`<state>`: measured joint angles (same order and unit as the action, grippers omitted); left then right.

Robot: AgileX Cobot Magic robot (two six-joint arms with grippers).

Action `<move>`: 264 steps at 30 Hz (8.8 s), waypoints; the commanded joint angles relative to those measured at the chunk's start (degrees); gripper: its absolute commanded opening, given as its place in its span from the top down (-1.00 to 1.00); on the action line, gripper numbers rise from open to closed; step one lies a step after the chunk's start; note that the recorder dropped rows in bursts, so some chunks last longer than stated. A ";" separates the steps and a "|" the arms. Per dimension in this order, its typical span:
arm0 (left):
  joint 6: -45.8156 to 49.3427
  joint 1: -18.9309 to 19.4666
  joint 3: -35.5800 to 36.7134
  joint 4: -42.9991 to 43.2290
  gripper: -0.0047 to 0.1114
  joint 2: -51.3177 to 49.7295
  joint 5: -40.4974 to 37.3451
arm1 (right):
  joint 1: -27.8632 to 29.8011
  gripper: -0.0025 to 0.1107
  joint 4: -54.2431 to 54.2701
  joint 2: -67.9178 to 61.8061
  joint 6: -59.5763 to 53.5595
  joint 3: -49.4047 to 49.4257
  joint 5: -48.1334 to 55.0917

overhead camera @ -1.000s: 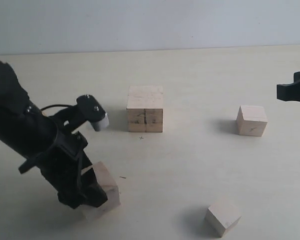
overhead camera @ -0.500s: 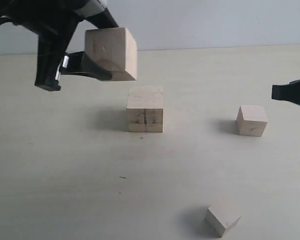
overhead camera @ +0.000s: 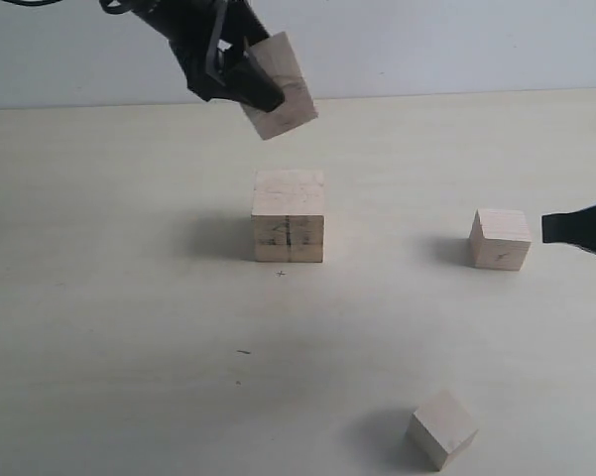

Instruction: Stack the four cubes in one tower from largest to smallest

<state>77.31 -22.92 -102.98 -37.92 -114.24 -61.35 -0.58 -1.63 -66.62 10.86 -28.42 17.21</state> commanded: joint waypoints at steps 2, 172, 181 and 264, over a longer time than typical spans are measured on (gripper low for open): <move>8.11 -1.47 -2.28 0.87 0.92 -1.98 -1.87 | -0.11 0.96 5.82 -0.17 -0.27 0.11 -0.12; 14.14 -2.70 -2.53 -2.71 -0.26 -10.37 -0.38 | -0.11 0.96 10.40 -0.17 -6.60 0.11 4.03; 9.03 -2.70 -2.53 -2.81 -0.26 -5.41 -3.81 | -0.11 0.96 64.48 -4.10 -48.70 -8.37 12.70; -13.71 10.31 27.15 -40.49 0.92 -4.36 0.56 | -9.43 0.96 82.82 -43.35 -51.74 -41.79 16.28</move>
<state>63.19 -12.42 -75.79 -78.23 -118.88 -60.88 -9.98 81.27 -110.01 -39.96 -68.96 33.39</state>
